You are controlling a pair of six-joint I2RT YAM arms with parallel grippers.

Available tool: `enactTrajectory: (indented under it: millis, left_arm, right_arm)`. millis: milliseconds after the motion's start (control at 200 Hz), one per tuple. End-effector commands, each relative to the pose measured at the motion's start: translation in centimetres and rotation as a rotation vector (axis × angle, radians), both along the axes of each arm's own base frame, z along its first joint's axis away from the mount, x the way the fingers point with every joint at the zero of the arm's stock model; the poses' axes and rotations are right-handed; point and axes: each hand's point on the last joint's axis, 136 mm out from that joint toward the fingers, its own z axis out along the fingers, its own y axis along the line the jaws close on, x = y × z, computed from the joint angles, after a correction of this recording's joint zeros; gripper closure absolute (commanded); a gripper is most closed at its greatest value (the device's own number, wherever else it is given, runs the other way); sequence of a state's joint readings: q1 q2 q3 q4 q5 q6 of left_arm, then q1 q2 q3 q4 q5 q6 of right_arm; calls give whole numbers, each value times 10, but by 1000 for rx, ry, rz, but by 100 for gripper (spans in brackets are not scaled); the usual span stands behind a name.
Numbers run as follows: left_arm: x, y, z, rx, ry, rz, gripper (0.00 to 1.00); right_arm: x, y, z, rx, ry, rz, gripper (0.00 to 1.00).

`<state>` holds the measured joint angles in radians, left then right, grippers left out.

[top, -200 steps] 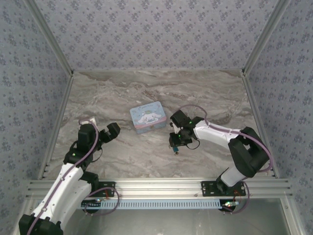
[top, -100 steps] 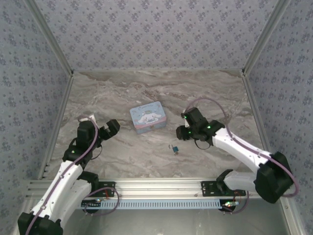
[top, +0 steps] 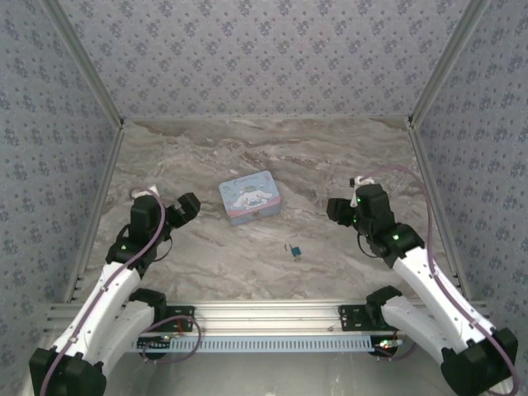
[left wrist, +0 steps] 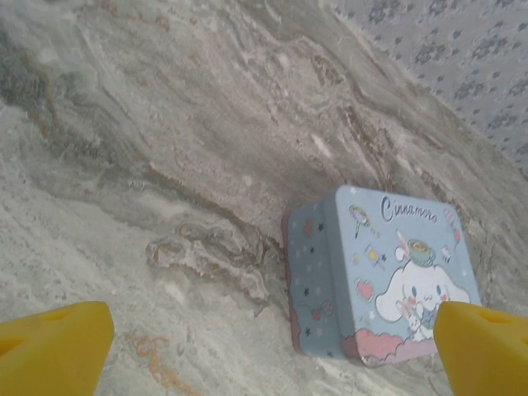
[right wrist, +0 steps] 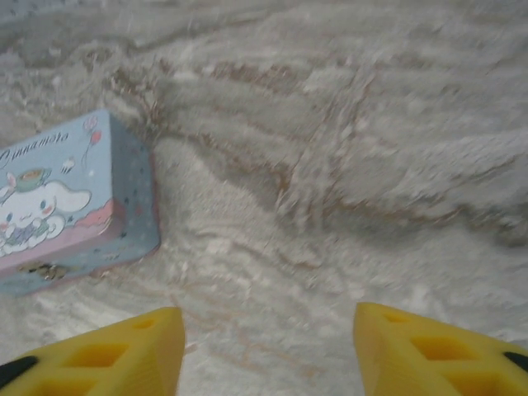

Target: Unlock a padlock with a key

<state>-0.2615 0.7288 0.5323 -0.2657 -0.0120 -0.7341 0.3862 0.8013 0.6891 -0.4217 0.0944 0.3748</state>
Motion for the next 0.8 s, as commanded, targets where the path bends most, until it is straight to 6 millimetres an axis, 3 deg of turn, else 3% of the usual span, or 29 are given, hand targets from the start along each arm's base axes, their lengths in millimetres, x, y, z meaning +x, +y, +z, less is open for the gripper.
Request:
enactTrajectory:
  millis: [0, 215, 550, 795]
  left_arm:
    - [10, 5, 26, -7, -73, 34, 1]
    - [11, 6, 33, 6, -86, 34, 1]
    - [18, 9, 38, 46, -87, 37, 1]
    - [24, 11, 33, 76, -66, 36, 1]
  right_arm:
    - [1, -15, 7, 14, -78, -29, 31]
    - [8, -47, 8, 68, -183, -144, 0]
    - [22, -94, -4, -144, -373, -290, 0]
    - [31, -115, -34, -207, -339, -330, 0]
